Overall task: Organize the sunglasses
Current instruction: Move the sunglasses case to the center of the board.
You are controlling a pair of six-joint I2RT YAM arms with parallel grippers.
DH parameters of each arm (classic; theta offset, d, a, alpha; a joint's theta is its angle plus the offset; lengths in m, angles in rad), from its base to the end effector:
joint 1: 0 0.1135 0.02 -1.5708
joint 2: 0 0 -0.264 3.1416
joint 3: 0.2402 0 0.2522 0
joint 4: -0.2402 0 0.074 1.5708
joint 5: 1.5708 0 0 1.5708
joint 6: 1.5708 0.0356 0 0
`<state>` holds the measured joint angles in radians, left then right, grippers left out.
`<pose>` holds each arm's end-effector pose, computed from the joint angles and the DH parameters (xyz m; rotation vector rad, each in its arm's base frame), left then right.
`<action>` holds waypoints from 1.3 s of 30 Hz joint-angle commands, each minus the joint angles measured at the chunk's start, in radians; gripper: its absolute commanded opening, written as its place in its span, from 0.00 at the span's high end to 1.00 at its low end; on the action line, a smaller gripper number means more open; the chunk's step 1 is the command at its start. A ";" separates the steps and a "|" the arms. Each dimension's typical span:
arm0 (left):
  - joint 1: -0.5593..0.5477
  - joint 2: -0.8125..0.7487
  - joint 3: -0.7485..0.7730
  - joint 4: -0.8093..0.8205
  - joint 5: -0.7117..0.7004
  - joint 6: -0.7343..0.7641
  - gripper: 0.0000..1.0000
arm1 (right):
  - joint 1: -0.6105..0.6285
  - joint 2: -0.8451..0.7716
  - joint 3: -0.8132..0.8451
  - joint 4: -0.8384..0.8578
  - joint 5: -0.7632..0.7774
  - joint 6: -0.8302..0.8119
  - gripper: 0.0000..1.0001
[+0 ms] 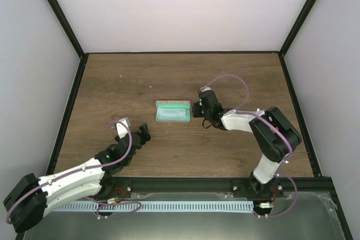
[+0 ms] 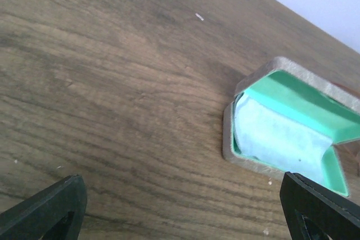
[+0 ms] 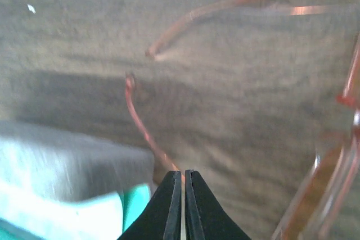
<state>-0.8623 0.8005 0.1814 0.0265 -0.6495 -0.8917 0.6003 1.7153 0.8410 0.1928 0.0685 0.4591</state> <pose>0.1175 -0.1040 0.1525 -0.3920 2.0166 -0.3921 0.2871 0.1936 0.1563 -0.1246 2.2937 0.4850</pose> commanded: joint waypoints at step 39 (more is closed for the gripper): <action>-0.001 -0.293 -0.129 -0.175 0.005 -0.048 0.03 | 0.118 0.220 0.125 0.053 -0.068 0.072 0.93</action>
<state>-0.8623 0.5240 0.0685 -0.1349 -0.6464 -0.9382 0.7067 1.9015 0.9089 0.2607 0.0254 0.5251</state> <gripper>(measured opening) 0.966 0.072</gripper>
